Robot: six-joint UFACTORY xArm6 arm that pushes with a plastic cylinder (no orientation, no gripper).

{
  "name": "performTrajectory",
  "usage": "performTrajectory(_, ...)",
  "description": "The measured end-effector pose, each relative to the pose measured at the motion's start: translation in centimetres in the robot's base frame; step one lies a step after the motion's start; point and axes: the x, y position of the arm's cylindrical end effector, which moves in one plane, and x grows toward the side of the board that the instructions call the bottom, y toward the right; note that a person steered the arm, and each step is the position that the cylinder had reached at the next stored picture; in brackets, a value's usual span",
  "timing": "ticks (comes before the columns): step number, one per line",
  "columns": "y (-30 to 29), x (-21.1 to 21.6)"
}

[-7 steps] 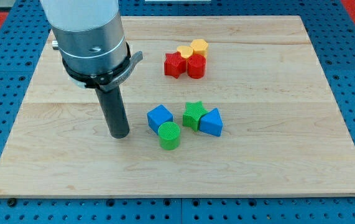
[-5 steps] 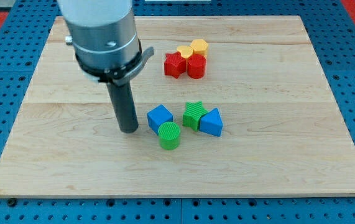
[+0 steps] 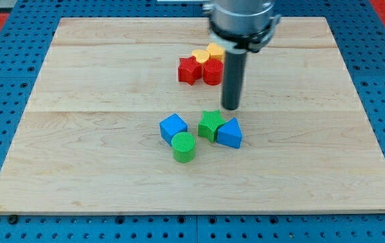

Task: Move the red star away from the red circle

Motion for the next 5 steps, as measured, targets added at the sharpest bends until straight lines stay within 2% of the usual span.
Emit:
performTrajectory(1, 3.7, -4.1)
performTrajectory(2, 2.7, -6.3)
performTrajectory(5, -9.1, -6.9)
